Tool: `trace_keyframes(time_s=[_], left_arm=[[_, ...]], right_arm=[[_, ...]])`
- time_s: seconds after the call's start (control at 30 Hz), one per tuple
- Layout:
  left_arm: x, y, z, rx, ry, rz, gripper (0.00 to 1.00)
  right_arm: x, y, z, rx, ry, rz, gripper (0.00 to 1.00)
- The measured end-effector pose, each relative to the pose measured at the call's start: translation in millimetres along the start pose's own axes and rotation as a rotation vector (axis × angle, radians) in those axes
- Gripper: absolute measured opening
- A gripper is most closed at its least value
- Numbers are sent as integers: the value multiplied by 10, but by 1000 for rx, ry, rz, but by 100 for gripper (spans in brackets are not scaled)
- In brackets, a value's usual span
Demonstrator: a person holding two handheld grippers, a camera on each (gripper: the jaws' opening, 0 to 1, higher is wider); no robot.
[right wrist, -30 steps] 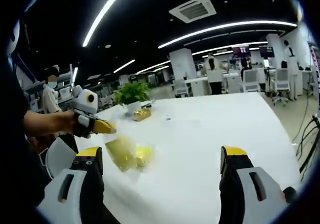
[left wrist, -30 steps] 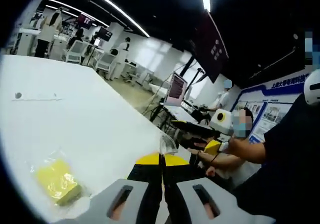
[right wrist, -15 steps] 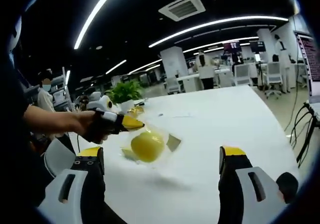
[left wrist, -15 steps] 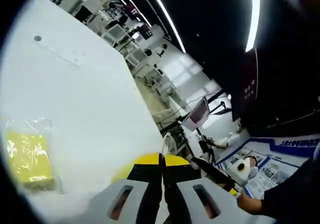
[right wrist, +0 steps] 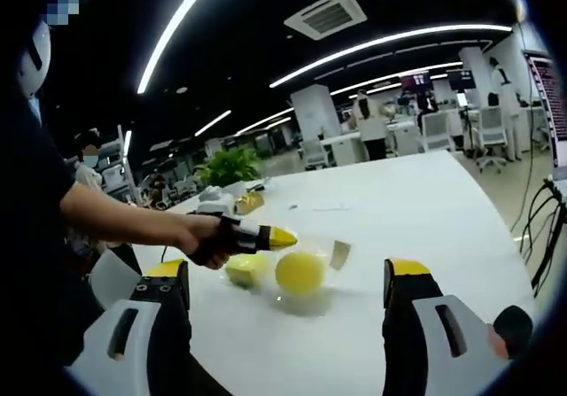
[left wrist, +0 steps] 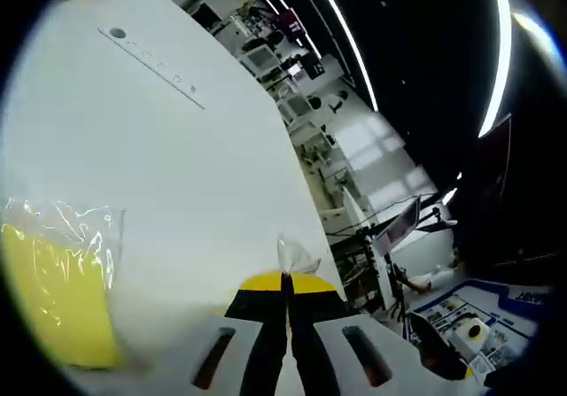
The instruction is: Compare the silicone blocks by pressing each to a similar depth, holding the contact briefly, and releasing to observe deformation and rebound differences across the visible hardness samples.
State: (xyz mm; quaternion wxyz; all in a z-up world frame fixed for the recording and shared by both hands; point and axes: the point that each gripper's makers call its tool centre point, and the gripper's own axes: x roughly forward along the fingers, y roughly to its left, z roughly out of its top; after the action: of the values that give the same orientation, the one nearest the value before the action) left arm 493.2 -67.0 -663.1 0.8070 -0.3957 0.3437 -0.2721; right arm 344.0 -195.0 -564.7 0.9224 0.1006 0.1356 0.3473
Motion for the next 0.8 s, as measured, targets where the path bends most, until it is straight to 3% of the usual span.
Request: trace_keyframes(time_s=[0.3, 0.57, 0.8], left_arm=[[86, 127, -23, 6, 23, 21, 0], [174, 302, -15, 64, 58, 63, 0], [246, 512, -48, 212, 119, 140, 0]], right_arm=[[-25, -23, 2, 1, 14, -16, 84], [-59, -35, 0, -2, 28, -30, 83], [-67, 0, -5, 4, 32, -36, 83]])
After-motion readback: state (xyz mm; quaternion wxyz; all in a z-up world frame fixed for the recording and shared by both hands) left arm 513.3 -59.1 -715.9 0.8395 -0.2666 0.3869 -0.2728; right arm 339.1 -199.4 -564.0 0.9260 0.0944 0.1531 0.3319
